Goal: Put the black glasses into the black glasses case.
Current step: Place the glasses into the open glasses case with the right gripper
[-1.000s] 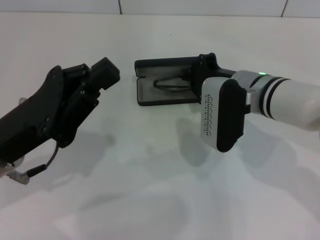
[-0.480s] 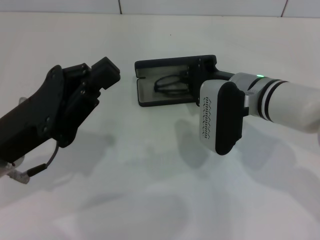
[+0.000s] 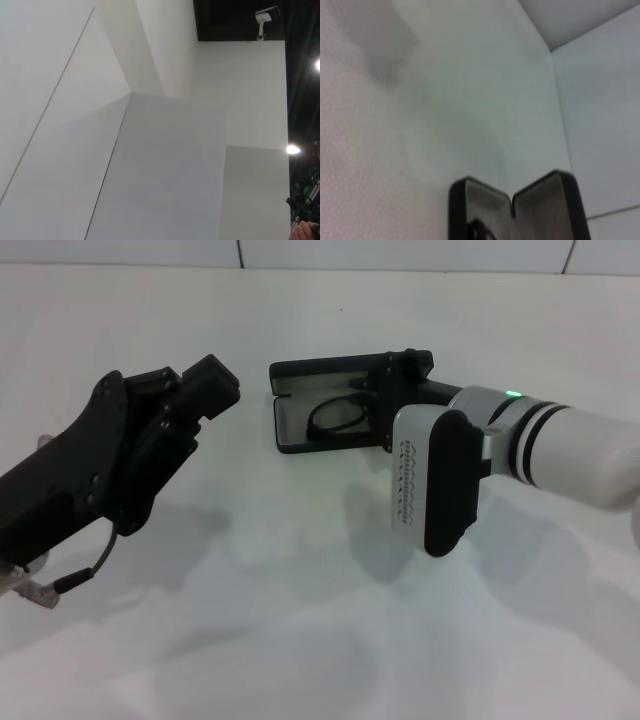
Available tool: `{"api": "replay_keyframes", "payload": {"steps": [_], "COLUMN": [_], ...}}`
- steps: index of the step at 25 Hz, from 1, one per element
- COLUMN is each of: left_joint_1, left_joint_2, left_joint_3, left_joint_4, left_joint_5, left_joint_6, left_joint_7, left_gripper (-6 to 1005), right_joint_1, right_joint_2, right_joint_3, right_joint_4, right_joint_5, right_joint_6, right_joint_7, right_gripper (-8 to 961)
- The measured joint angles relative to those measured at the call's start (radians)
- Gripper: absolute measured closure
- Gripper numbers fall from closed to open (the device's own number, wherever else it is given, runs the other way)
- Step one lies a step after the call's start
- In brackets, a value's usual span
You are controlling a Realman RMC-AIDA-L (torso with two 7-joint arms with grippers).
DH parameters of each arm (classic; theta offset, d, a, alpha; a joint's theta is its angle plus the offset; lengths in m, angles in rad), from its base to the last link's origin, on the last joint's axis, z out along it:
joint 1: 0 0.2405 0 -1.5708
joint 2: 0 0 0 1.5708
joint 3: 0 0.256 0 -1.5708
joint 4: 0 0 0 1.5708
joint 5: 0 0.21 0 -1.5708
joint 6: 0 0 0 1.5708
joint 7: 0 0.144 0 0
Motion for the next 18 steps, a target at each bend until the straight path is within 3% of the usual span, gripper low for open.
{"api": "replay_keyframes", "payload": {"steps": [6, 8, 9, 14, 18], "left_joint_1": [0.004, 0.007, 0.009, 0.013, 0.014], "left_joint_2": [0.003, 0.006, 0.007, 0.011, 0.020], "left_joint_3": [0.000, 0.000, 0.000, 0.000, 0.000], "left_joint_4": [-0.001, -0.001, -0.001, -0.001, -0.004], "left_joint_5": [-0.002, -0.004, -0.005, -0.007, -0.008], "left_joint_6": [0.002, 0.002, 0.002, 0.002, 0.002], "left_joint_7": [0.000, 0.000, 0.000, 0.000, 0.000], "left_gripper": [950, 950, 950, 950, 950], "right_joint_1": [-0.085, -0.145, -0.215, -0.367, -0.433], "right_joint_2": [0.000, 0.000, -0.001, -0.003, -0.009], "right_joint_3": [-0.013, 0.005, 0.039, 0.126, 0.176], "right_joint_4": [-0.107, -0.182, -0.260, -0.405, -0.443], "right_joint_5": [0.046, 0.096, 0.128, 0.141, 0.141], "right_joint_6": [0.005, -0.022, -0.078, -0.181, -0.209], "right_joint_7": [0.000, 0.000, 0.000, 0.000, 0.003], "right_gripper": [864, 865, 865, 866, 867]}}
